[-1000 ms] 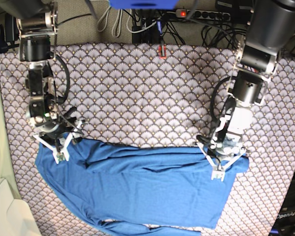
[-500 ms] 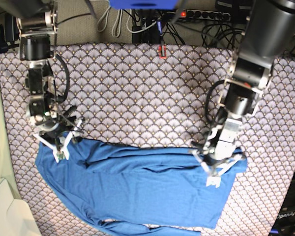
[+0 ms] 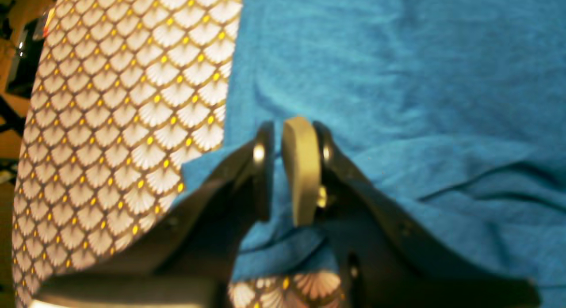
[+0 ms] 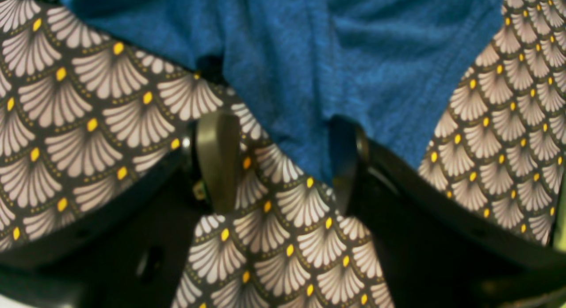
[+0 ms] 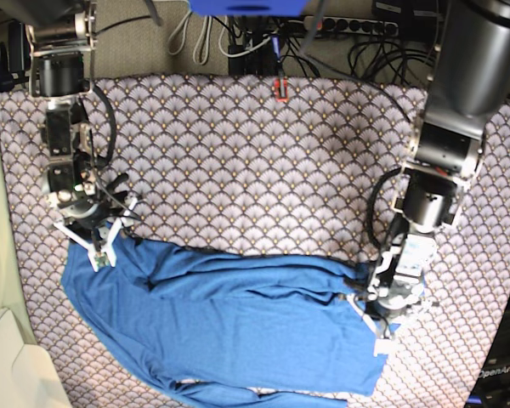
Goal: Fold the T-shirt properly
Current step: 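Move the left gripper inward along the folded edge and regrasp it, then slide the left gripper back to the shirt corner, holding the edge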
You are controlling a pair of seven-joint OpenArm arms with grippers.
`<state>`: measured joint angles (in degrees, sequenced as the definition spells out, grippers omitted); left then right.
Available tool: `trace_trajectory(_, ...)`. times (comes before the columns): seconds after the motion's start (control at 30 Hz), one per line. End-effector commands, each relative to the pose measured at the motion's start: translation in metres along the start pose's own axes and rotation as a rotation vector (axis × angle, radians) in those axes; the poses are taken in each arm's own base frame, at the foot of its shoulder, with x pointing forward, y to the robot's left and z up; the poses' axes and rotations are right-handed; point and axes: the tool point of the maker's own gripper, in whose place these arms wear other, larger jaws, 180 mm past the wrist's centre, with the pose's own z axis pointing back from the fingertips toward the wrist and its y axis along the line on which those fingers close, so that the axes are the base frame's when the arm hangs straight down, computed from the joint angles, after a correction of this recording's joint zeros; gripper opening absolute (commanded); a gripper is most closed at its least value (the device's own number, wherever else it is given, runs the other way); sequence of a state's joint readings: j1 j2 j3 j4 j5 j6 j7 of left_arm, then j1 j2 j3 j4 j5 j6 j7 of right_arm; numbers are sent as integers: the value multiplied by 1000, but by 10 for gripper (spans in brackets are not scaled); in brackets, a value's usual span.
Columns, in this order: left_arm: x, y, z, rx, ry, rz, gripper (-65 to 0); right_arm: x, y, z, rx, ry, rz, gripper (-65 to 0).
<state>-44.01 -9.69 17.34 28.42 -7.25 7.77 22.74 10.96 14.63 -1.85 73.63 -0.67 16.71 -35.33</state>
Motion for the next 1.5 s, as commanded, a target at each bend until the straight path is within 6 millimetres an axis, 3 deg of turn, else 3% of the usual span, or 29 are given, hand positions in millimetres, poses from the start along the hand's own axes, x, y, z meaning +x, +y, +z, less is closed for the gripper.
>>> trace_trajectory(0.0,18,3,3,7,-27,4,-568,20,-11,4,-20,-58,5,-317)
trace_trajectory(0.17,3,11,8,10,22,-4,-565,25,-12,5,-22,-72,5,-317)
trace_trajectory(0.37,10,4,35,-28,-5,-28,-546,27,-16,5,-33,-77,-5,-310)
trace_trajectory(0.47,12,-5,48,-50,-11,-34,-427,25,-33,8,-67,-82,-55,-275)
trace_trajectory(0.6,-3,-14,55,-69,31,-51,-238,21,-50,12,-101,-83,-94,-237)
trace_trajectory(0.7,-14,-16,55,-72,53,-53,-187,20,-51,11,-101,-80,-94,-235)
trace_trajectory(0.77,-26,-17,55,-73,73,-46,-188,20,-51,11,-101,-80,-94,-235)
trace_trajectory(0.93,-63,31,53,-6,136,116,-187,19,-51,11,-100,-80,-94,-235)
trace_trajectory(1.03,-68,50,57,24,121,176,-187,26,-50,11,-101,-131,-93,-235)
trace_trajectory(1.23,-74,51,52,31,89,190,-186,17,-49,2,-91,-139,-107,-235)
trace_trajectory(1.47,-87,29,40,12,77,214,-185,17,-49,2,-90,-139,-106,-235)
